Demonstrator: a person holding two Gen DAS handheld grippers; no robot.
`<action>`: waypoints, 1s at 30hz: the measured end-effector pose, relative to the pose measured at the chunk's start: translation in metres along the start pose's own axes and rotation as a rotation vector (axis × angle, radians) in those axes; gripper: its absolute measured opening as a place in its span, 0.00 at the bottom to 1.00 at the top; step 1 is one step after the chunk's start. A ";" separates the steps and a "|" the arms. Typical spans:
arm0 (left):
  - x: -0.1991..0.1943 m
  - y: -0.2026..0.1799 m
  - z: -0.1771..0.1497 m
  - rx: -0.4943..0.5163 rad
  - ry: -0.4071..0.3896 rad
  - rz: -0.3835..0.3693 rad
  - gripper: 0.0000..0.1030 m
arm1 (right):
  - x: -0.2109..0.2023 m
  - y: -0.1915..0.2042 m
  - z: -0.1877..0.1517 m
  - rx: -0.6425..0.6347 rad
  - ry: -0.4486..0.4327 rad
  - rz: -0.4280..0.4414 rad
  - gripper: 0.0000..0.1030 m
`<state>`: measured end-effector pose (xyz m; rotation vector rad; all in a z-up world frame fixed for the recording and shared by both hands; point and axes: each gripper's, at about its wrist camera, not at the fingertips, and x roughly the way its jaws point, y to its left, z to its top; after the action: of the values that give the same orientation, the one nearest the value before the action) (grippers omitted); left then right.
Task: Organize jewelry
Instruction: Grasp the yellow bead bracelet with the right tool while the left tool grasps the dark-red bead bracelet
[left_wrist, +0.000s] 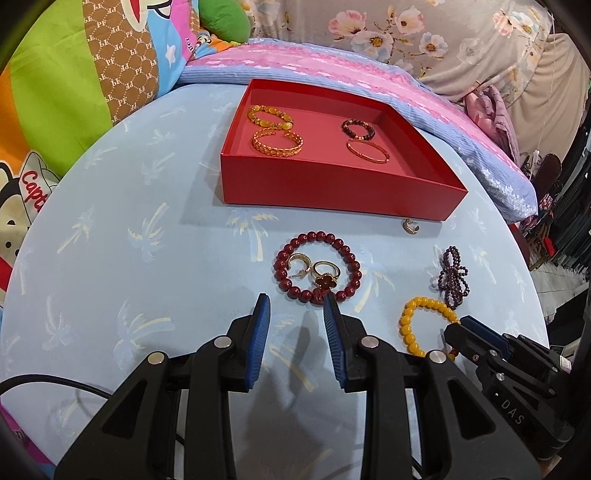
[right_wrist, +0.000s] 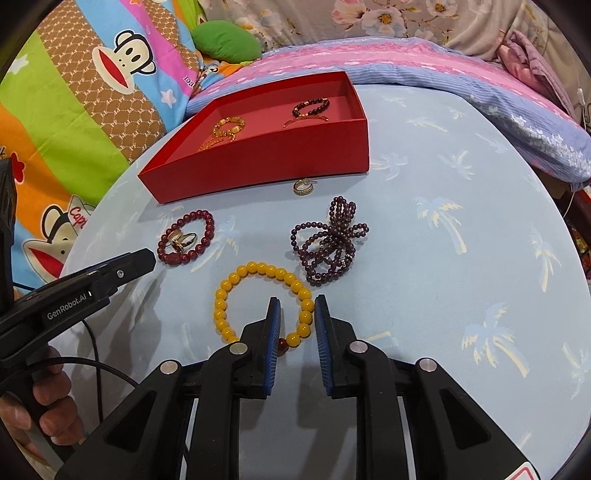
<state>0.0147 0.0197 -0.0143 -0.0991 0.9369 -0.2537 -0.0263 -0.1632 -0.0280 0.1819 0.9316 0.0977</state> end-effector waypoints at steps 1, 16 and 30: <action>0.001 0.000 0.001 -0.001 0.000 0.000 0.28 | 0.000 0.000 0.000 -0.005 -0.001 -0.006 0.15; 0.021 0.001 0.012 0.007 0.011 0.010 0.27 | 0.005 0.000 0.006 0.000 0.000 -0.008 0.08; 0.027 -0.005 0.012 0.056 0.017 0.007 0.07 | 0.008 0.001 0.009 0.011 0.002 0.001 0.08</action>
<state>0.0389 0.0079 -0.0273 -0.0415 0.9466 -0.2742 -0.0146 -0.1623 -0.0285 0.1926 0.9341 0.0932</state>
